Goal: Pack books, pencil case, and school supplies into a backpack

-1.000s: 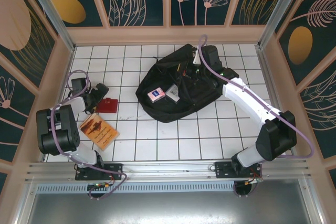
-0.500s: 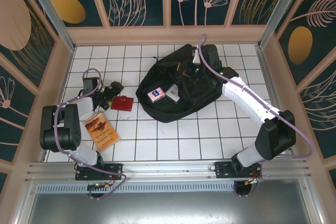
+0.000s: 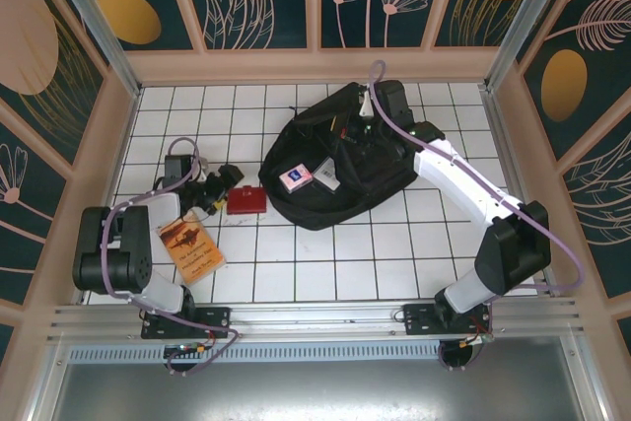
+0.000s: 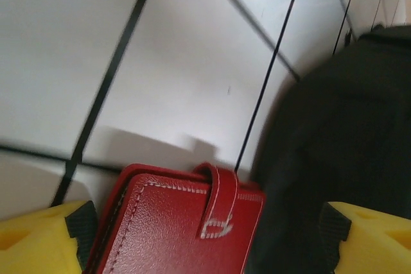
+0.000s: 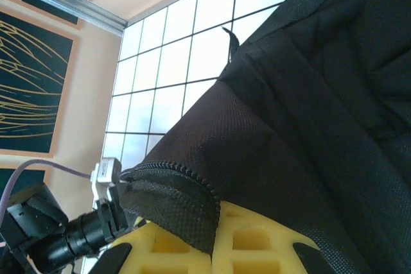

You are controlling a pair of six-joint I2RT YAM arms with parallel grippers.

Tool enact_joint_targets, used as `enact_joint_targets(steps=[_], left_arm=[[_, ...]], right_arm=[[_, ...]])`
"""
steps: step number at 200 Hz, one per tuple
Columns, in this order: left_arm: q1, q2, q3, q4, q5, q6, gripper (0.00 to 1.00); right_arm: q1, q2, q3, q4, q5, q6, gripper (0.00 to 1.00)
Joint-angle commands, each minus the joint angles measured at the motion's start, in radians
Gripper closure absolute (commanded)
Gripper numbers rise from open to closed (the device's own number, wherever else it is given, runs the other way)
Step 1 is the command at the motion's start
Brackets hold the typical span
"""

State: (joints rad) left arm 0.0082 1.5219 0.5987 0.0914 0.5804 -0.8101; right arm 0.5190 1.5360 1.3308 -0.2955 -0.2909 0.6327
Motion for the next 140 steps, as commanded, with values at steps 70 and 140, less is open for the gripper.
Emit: enact_joint_targets(steps=[70, 140], left_arm=[[-0.017, -0.194, -0.096, -0.02, 0.155, -0.11, 0.35], [-0.019, -0.293, -0.141, 0.066, 0.159, -0.212, 0.37]], right_arm=[[0.039, 0.035, 0.048, 0.002, 0.006, 0.022, 1.0], [0.058, 0.023, 0.037, 0.007, 0.019, 0.028, 1.0]])
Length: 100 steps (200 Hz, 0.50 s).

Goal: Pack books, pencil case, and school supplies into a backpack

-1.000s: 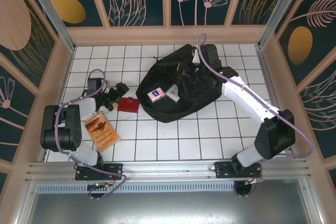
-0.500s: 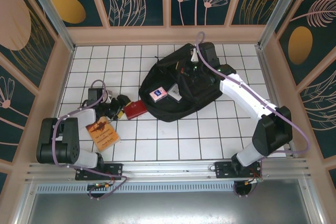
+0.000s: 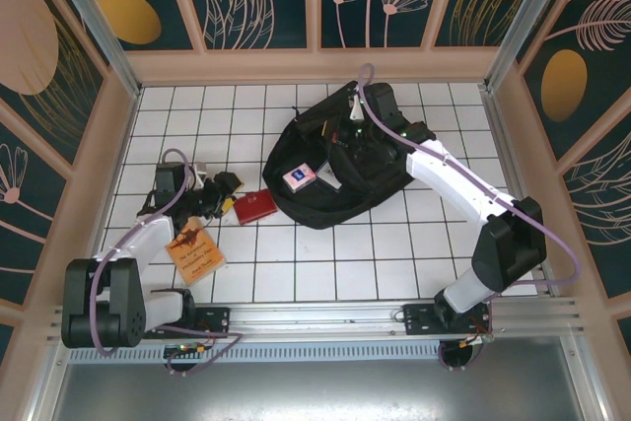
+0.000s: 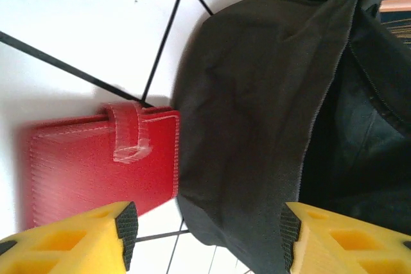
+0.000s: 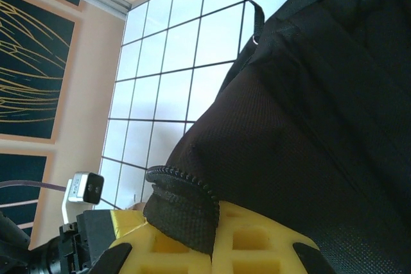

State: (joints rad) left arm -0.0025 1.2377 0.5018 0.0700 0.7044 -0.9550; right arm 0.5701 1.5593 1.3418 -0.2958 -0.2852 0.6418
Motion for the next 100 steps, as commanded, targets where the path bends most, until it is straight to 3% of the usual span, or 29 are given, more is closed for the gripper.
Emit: enact_joint_targets(steps=[1, 24, 34, 63, 82, 100], left_arm=[[-0.008, -0.008, -0.048, 0.095, 0.037, -0.07, 0.37], [-0.014, 0.0, -0.113, 0.241, 0.057, -0.128, 0.36], [-0.014, -0.006, -0.093, 0.141, -0.009, -0.074, 0.36], [-0.014, -0.041, 0.018, -0.204, -0.285, 0.092, 0.22], [-0.014, -0.043, 0.034, -0.243, -0.334, 0.112, 0.18], [-0.014, 0.015, 0.019, -0.199, -0.294, 0.107, 0.19]], right_arm=[[0.007, -0.001, 0.026, 0.007, 0.014, 0.019, 1.0], [0.008, 0.001, 0.022, 0.01, 0.014, 0.021, 1.0], [0.01, 0.0, 0.02, 0.009, 0.015, 0.021, 1.0], [0.011, -0.004, 0.014, 0.004, 0.02, 0.016, 1.0], [0.012, -0.004, 0.004, 0.009, 0.019, 0.017, 1.0], [0.013, 0.003, 0.001, 0.012, 0.012, 0.019, 1.0]])
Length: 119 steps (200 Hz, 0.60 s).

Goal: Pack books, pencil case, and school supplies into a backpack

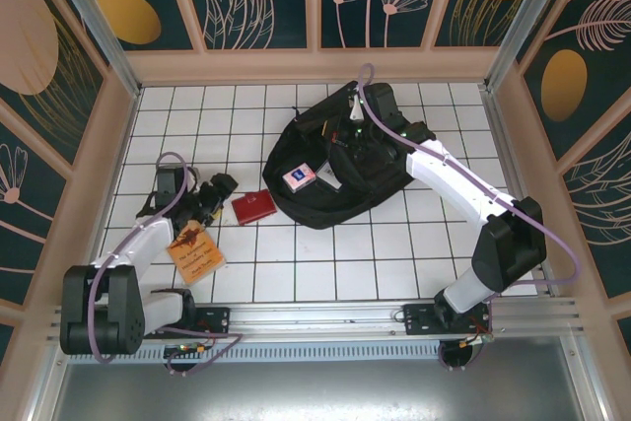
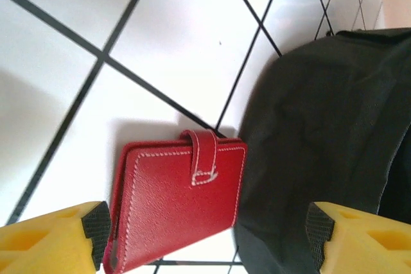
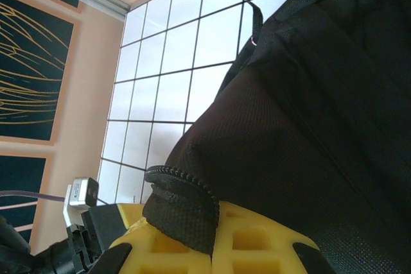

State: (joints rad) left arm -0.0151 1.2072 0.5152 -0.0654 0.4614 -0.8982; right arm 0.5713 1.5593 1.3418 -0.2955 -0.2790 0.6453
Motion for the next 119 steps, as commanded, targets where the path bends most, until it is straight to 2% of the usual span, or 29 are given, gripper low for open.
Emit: enact_joint_targets(steps=[1, 43, 70, 119], left_arm=[[-0.003, 0.05, 0.005, -0.06, -0.049, 0.049, 0.19], [-0.039, 0.152, -0.049, 0.119, 0.066, -0.007, 0.22], [-0.079, 0.152, -0.04, 0.138, 0.065, -0.02, 0.24], [-0.081, 0.135, -0.014, 0.108, 0.072, -0.019, 0.28]], right_arm=[[0.012, 0.003, 0.0, 0.012, 0.005, 0.016, 1.0], [0.014, 0.013, 0.004, 0.002, 0.006, 0.008, 1.0], [0.014, 0.017, 0.005, 0.0, 0.004, 0.006, 1.0], [0.015, 0.029, 0.008, 0.004, -0.002, 0.01, 1.0]])
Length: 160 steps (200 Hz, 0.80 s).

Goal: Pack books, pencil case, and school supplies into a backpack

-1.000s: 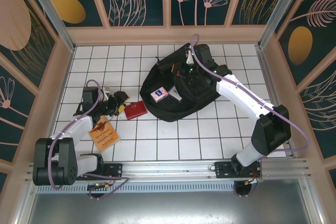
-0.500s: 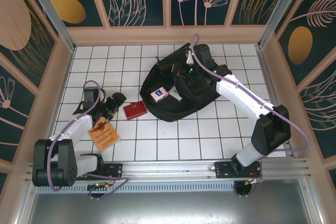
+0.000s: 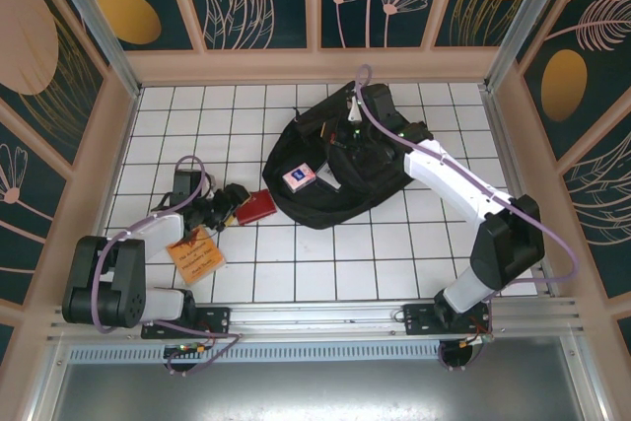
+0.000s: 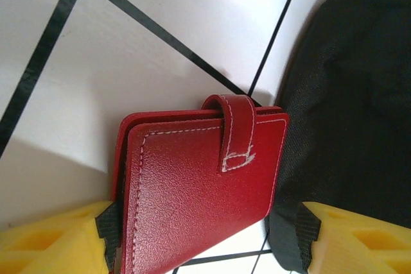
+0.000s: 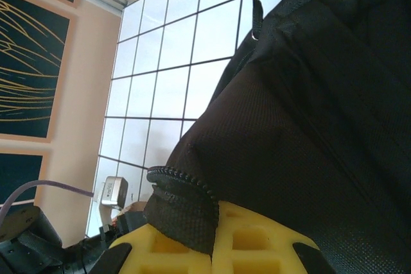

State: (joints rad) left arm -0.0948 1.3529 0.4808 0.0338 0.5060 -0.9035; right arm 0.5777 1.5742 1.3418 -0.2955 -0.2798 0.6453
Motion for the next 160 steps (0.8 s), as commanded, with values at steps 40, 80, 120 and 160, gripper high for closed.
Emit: enact_joint_targets(steps=[40, 80, 120, 160], left_arm=[[-0.016, -0.026, 0.019, 0.025, 0.041, -0.029, 0.34], [-0.022, 0.0, 0.0, 0.084, 0.064, -0.044, 0.46], [-0.023, 0.036, -0.017, 0.172, 0.084, -0.081, 0.71], [-0.023, 0.022, 0.014, 0.093, 0.057, -0.027, 0.98]], right_arm=[[0.009, 0.025, 0.011, 0.004, -0.007, 0.01, 1.0], [0.011, 0.023, 0.017, 0.002, -0.006, 0.013, 1.0], [0.011, 0.022, 0.031, -0.014, -0.001, 0.007, 1.0], [0.012, 0.016, 0.034, -0.021, 0.005, 0.006, 1.0]])
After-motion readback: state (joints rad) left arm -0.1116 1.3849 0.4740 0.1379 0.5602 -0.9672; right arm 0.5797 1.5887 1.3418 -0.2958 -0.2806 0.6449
